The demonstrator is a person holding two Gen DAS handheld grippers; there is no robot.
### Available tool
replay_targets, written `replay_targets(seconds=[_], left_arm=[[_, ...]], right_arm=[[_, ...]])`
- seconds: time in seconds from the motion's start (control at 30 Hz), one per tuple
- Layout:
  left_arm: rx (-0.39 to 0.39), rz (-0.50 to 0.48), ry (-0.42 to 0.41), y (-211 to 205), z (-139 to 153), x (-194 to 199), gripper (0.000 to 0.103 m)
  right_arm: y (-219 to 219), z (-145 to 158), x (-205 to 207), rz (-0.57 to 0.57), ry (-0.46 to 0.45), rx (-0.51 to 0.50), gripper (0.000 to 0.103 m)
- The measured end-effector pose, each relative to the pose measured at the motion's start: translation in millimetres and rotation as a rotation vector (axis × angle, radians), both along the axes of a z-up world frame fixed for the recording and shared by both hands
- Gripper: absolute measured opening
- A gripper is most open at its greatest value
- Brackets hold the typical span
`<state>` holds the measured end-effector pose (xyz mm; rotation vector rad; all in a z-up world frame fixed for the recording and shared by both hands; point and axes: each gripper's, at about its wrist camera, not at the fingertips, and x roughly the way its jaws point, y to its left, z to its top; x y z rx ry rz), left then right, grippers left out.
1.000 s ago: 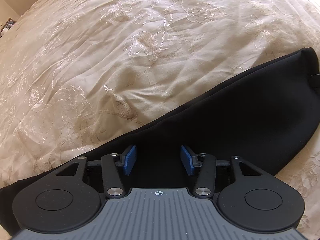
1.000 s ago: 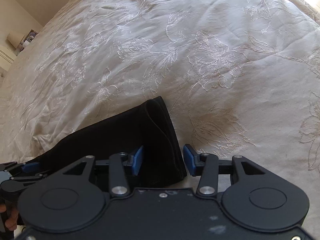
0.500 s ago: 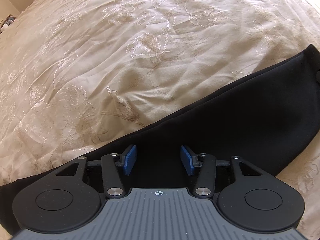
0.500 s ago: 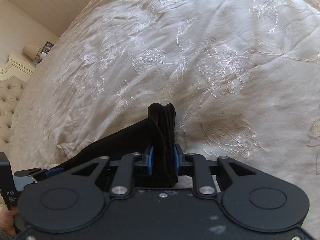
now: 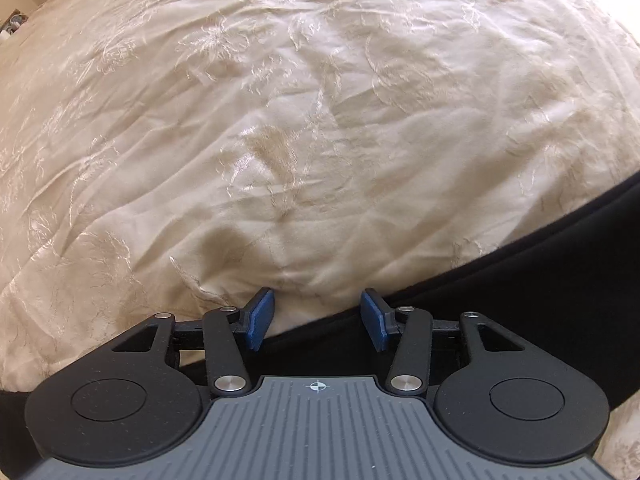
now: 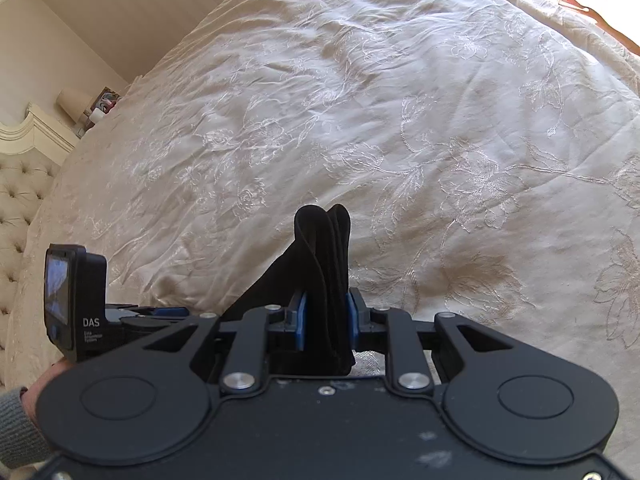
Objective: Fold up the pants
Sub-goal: 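Lift the gripped pants end with the right tool and fold it toward the left tool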
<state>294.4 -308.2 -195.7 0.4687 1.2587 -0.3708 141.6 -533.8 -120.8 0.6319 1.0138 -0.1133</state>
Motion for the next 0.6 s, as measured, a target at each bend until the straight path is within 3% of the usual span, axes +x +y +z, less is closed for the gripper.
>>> replay_targets(seconds=[0.2, 0.4, 0.5, 0.6], left_arm=[[-0.051, 0.044, 0.010, 25.9, 28.3, -26.2, 0.047], [-0.025, -0.023, 0.067, 34.0, 12.0, -77.3, 0.047], [-0.018, -0.041, 0.060, 30.9, -2.5, -72.4, 0.048], [-0.054, -0.005, 0.070, 36.1, 4.7, -56.8, 0.047]], right_arm=[[5.2, 5.3, 3.0, -0.018, 0.003, -0.022, 0.021], [10.1, 12.4, -2.9, -0.033, 0.003, -0.029, 0.021], [16.7, 19.4, -1.6, -0.026, -0.002, -0.036, 0.021], [32.2, 32.9, -0.1, -0.007, -0.021, -0.054, 0.021]])
